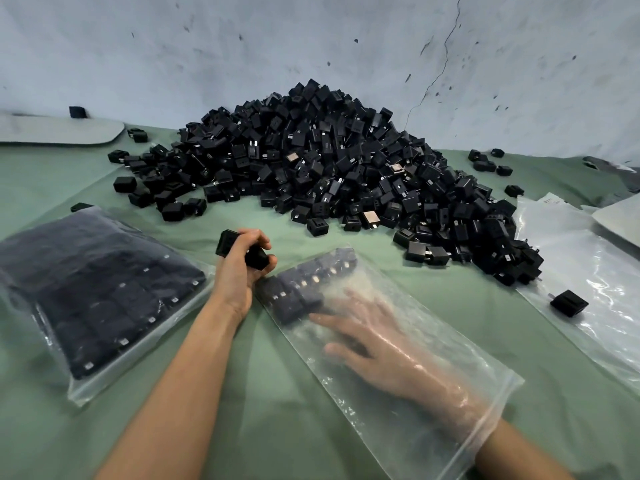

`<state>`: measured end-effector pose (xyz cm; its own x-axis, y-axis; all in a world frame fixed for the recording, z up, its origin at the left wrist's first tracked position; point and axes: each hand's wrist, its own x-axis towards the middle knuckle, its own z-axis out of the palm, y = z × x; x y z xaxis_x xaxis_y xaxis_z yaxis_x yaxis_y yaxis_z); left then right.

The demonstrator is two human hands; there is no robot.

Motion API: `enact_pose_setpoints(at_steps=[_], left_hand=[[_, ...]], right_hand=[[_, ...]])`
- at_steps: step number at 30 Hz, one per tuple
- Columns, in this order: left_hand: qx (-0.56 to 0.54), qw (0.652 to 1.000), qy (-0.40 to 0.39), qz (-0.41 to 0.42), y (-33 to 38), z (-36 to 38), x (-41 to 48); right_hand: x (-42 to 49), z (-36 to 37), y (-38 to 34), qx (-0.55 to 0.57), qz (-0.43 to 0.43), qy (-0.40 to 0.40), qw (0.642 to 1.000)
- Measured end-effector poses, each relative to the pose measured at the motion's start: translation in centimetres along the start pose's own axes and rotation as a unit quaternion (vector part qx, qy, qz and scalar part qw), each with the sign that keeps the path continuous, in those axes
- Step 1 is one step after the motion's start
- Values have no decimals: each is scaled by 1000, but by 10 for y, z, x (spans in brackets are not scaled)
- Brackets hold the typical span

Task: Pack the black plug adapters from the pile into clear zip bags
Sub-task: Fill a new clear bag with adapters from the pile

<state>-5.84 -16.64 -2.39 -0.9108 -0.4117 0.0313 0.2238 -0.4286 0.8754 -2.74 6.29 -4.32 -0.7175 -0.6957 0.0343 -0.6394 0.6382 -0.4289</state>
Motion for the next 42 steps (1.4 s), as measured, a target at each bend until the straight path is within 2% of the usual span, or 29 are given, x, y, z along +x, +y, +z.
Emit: enact_pose_setpoints(at_steps=[4, 11, 22, 28, 33, 42], left_hand=[[-4, 1000, 2, -4, 0, 2, 0], [4, 1000, -11, -1, -1, 2, -2], [9, 1000, -17, 1, -1, 3, -3], [17, 1000, -21, 2, 0, 5, -5], [16, 1000, -15, 1, 1, 5, -5], [22, 1000, -20, 1, 1, 3, -3]], right_hand=[[-10, 11, -10, -53, -59, 52, 995], [12, -1, -36, -127, -67, -19, 989], [12, -8, -33, -30, -76, -11, 997], [16, -10, -38, -79, -66, -26, 994], [1, 0, -26, -50, -72, -4, 996], [2, 2, -5, -46, -12, -1, 999]])
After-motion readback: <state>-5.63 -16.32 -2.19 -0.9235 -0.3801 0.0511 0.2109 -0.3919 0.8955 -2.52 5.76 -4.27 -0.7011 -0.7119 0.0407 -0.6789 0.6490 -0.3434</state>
